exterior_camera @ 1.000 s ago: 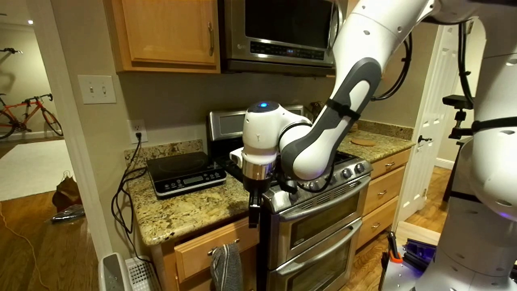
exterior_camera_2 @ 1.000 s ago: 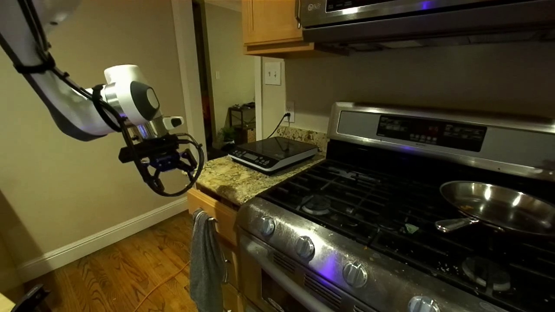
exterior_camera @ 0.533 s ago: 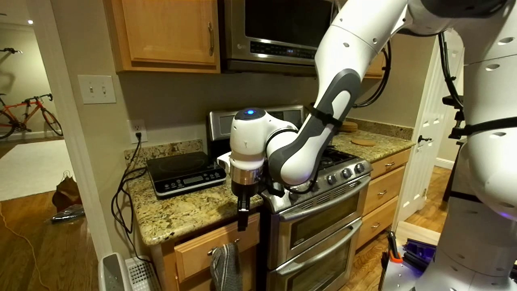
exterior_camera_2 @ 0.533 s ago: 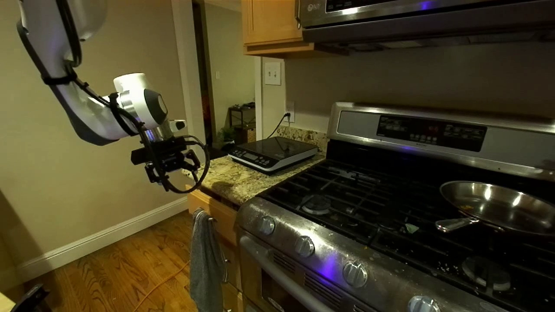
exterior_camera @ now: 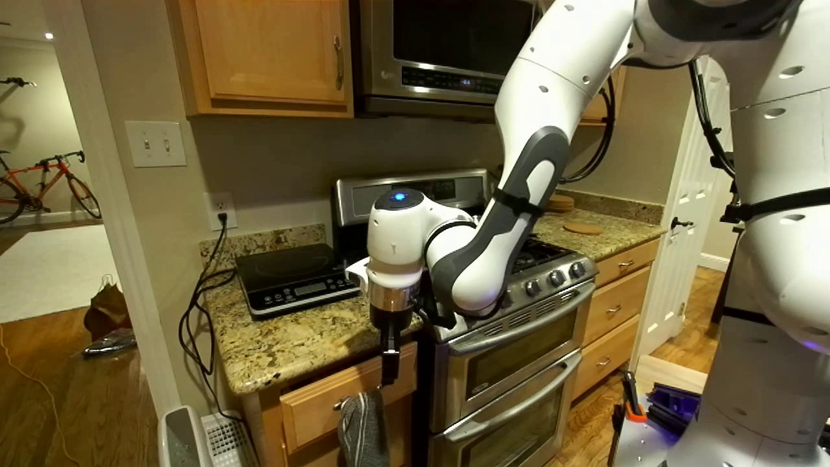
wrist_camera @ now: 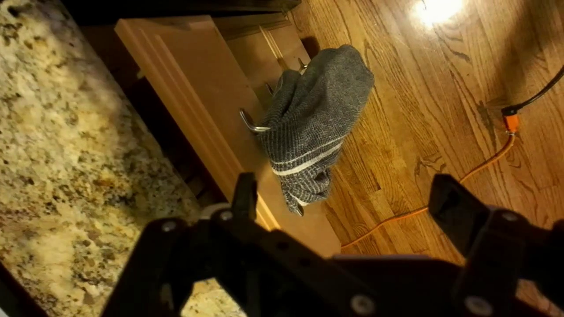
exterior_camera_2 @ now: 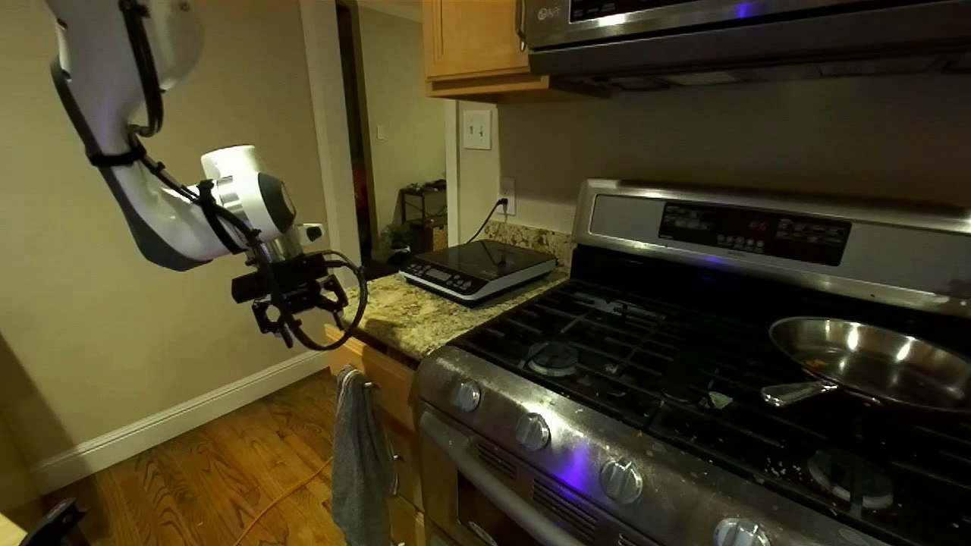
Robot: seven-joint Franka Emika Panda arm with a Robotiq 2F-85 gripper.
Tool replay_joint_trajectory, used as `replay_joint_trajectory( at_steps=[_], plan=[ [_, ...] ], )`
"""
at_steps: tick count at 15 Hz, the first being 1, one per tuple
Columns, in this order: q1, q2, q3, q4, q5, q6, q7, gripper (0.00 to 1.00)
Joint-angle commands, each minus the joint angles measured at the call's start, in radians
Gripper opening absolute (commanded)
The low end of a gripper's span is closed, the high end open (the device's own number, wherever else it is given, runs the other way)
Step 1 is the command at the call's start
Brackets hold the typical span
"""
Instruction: Open the topmost drawer on the left
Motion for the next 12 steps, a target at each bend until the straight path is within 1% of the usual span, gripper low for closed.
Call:
replay_joint_trajectory(
  at_steps=[1, 8, 9, 12],
  plan=[
    [0.032, 0.070, -0.033, 0.038, -0.096, 0.056, 0.041, 1.00],
    [0.120, 0.157, -0.130, 0.115, -0.379, 0.146, 0.112, 1.00],
    [0.089, 0.140, -0.091, 0.095, -0.308, 0.116, 0.074, 1.00],
    [0.092, 0.151, -0.092, 0.101, -0.311, 0.118, 0.077, 1.00]
  ],
)
